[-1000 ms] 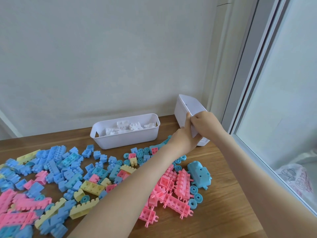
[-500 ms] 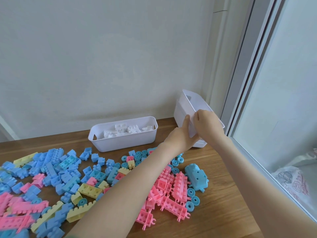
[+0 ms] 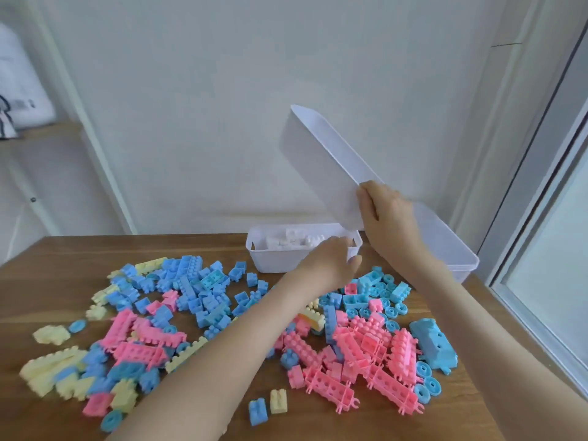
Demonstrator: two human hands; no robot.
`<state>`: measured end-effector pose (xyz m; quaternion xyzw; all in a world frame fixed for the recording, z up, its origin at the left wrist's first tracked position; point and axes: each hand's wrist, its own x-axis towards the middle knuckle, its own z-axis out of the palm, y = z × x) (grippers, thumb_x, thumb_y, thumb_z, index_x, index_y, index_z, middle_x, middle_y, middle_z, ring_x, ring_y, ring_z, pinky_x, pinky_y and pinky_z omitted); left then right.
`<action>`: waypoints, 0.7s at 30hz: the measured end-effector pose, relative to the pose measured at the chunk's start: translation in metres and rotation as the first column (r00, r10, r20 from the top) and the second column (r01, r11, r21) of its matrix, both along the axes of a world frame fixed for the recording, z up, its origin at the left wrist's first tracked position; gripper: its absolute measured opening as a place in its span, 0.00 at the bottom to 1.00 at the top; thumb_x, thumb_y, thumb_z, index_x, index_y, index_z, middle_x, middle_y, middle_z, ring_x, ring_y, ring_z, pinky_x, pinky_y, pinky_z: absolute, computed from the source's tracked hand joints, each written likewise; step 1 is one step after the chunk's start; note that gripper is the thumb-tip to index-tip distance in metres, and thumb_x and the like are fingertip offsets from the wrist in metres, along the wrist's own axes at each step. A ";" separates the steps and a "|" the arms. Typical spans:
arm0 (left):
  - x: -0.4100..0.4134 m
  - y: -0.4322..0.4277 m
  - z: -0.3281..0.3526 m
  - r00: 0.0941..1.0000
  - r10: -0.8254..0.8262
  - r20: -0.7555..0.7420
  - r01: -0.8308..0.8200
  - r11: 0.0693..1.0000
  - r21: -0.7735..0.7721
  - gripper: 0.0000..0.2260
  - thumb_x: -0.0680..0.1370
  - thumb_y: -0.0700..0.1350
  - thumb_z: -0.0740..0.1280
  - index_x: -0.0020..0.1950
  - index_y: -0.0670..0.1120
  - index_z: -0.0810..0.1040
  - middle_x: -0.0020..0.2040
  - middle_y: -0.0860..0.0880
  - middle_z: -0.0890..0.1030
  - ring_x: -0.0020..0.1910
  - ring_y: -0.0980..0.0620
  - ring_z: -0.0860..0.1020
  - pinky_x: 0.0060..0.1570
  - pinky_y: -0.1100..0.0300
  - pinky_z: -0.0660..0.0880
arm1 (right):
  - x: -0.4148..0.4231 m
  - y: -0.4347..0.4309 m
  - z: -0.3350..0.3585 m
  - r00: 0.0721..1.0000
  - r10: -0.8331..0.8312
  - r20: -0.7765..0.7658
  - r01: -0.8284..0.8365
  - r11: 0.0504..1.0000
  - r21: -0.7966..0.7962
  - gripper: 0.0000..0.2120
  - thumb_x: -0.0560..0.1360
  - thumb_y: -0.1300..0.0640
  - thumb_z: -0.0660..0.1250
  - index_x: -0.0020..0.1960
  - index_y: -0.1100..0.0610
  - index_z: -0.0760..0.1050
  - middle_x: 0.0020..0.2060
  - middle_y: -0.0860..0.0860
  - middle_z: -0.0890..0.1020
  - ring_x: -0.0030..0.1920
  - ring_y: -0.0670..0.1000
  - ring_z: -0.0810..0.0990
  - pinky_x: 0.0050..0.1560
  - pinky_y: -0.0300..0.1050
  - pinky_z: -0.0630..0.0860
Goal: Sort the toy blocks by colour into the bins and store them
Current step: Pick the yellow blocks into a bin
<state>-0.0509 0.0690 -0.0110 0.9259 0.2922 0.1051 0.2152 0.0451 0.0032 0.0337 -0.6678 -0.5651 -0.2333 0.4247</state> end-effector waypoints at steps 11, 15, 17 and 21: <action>-0.209 0.092 0.023 0.922 0.215 0.321 -0.258 0.961 0.098 0.10 0.82 0.46 0.58 0.60 0.47 0.73 0.48 0.52 0.81 0.48 0.51 0.79 0.50 0.49 0.76 | -0.097 0.123 -0.026 0.921 0.368 0.127 -0.341 0.920 -0.193 0.21 0.78 0.50 0.49 0.45 0.60 0.77 0.31 0.52 0.75 0.41 0.54 0.70 0.46 0.43 0.60; -0.234 0.125 0.008 0.924 0.296 0.240 -0.317 0.947 0.050 0.10 0.82 0.45 0.58 0.62 0.48 0.72 0.51 0.54 0.77 0.51 0.54 0.77 0.55 0.52 0.76 | -0.120 0.159 -0.039 0.904 0.400 0.153 -0.339 0.887 -0.315 0.16 0.79 0.55 0.53 0.48 0.61 0.77 0.32 0.51 0.70 0.45 0.56 0.70 0.47 0.43 0.57; -0.236 0.138 -0.003 0.931 0.323 0.167 -0.334 0.942 0.042 0.11 0.81 0.46 0.58 0.63 0.47 0.71 0.54 0.52 0.77 0.53 0.53 0.77 0.57 0.52 0.75 | -0.123 0.173 -0.049 0.904 0.395 0.162 -0.321 0.879 -0.353 0.12 0.79 0.60 0.55 0.50 0.60 0.77 0.33 0.51 0.71 0.48 0.58 0.71 0.49 0.44 0.57; -0.234 0.165 -0.025 0.939 0.343 -0.021 -0.342 0.938 0.053 0.14 0.81 0.47 0.58 0.66 0.47 0.70 0.62 0.46 0.76 0.58 0.48 0.75 0.58 0.50 0.73 | -0.122 0.196 -0.061 0.928 0.343 0.144 -0.257 0.871 -0.420 0.11 0.79 0.63 0.56 0.54 0.58 0.77 0.41 0.55 0.78 0.53 0.57 0.70 0.53 0.45 0.58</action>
